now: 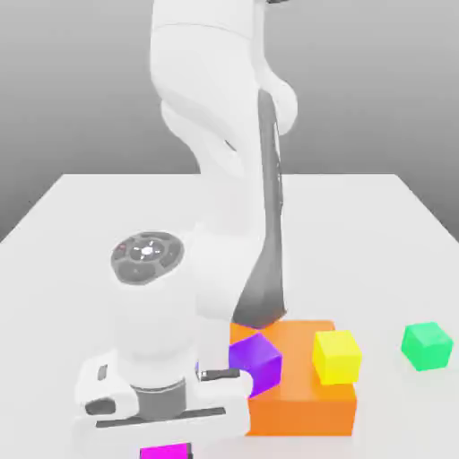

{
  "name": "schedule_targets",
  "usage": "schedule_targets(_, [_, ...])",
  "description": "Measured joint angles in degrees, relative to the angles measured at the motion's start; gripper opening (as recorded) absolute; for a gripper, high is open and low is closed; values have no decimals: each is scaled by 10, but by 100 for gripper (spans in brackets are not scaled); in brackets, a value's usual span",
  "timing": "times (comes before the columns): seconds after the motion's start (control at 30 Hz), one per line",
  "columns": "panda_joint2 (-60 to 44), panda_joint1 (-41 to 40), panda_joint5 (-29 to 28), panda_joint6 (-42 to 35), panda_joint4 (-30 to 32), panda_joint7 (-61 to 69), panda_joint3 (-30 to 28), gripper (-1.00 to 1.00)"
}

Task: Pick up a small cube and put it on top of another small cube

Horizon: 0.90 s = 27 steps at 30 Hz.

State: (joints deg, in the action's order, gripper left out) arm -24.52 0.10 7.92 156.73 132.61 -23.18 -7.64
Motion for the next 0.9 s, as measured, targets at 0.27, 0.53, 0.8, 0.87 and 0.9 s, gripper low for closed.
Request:
schedule_targets(0.27, [152, 72, -96, -80, 60, 22, 31, -100])
schedule_targets(0.53, [290, 160, -105, -152, 127, 235, 79, -100])
schedule_targets(0.8, [267, 190, -77, -95, 169, 358, 81, -100])
schedule_targets(0.87, [256, 190, -78, -82, 171, 358, 81, 100])
schedule_targets(0.9, [256, 190, -78, -82, 171, 358, 81, 100])
